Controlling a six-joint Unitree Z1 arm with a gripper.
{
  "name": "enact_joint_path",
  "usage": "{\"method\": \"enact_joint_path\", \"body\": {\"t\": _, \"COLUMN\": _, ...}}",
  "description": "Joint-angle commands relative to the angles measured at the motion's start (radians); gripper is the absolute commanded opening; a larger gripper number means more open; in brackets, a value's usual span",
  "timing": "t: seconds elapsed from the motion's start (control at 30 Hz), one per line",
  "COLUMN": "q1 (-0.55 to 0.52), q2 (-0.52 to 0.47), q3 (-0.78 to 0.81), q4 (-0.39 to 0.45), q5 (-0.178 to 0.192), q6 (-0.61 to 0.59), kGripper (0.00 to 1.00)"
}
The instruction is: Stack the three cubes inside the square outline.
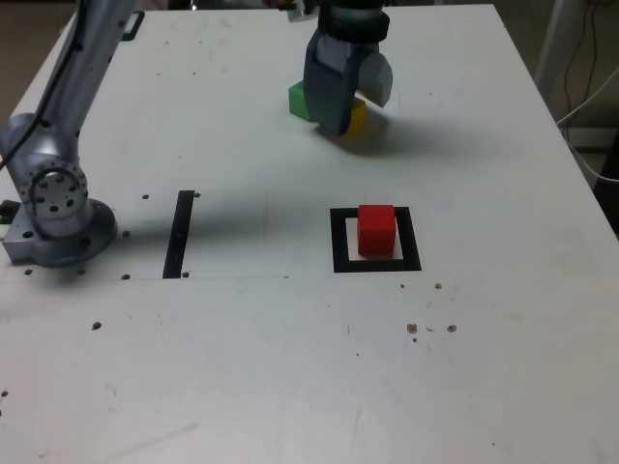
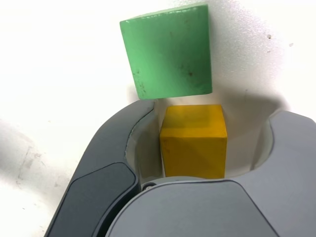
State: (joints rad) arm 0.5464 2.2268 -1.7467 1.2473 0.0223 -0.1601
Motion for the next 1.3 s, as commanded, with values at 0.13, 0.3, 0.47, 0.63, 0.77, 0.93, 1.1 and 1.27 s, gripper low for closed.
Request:
{"method": "enact_joint_path", "body": {"t": 0.13, "q1": -0.003, "q2": -0.003, "q3": -0.004, "q4": -0.022, "q5": 0.006, "q6": -0.005, "kGripper": 0.51}}
{"method": "enact_joint_path", "body": {"t": 0.3, "q1": -0.003, "q2": -0.005, "q3": -0.002, "q4": -0.035, "q5": 0.016, "q6": -0.006, "kGripper": 0.41}}
{"method": "enact_joint_path", "body": {"t": 0.47, "q1": -0.004, "q2": -0.016, "q3": -0.003, "q4": -0.048, "q5": 0.025, "q6": -0.005, "kGripper": 0.25}}
{"method": "enact_joint_path", "body": {"t": 0.63, "q1": -0.009, "q2": -0.030, "q3": -0.004, "q4": -0.056, "q5": 0.034, "q6": -0.004, "kGripper": 0.13}}
{"method": "enact_joint_path", "body": {"t": 0.77, "q1": -0.017, "q2": -0.041, "q3": -0.004, "q4": -0.059, "q5": 0.046, "q6": 0.000, "kGripper": 0.07}}
{"method": "enact_joint_path", "body": {"t": 0.93, "q1": -0.033, "q2": -0.056, "q3": -0.008, "q4": -0.067, "q5": 0.031, "q6": 0.041, "kGripper": 0.00}}
{"method": "enact_joint_path", "body": {"t": 1.1, "q1": -0.088, "q2": -0.106, "q3": -0.008, "q4": -0.060, "q5": 0.007, "q6": 0.110, "kGripper": 0.00}}
{"method": "enact_joint_path", "body": {"t": 1.27, "q1": -0.196, "q2": -0.183, "q3": 0.010, "q4": -0.023, "q5": -0.023, "q6": 0.201, "kGripper": 0.00}}
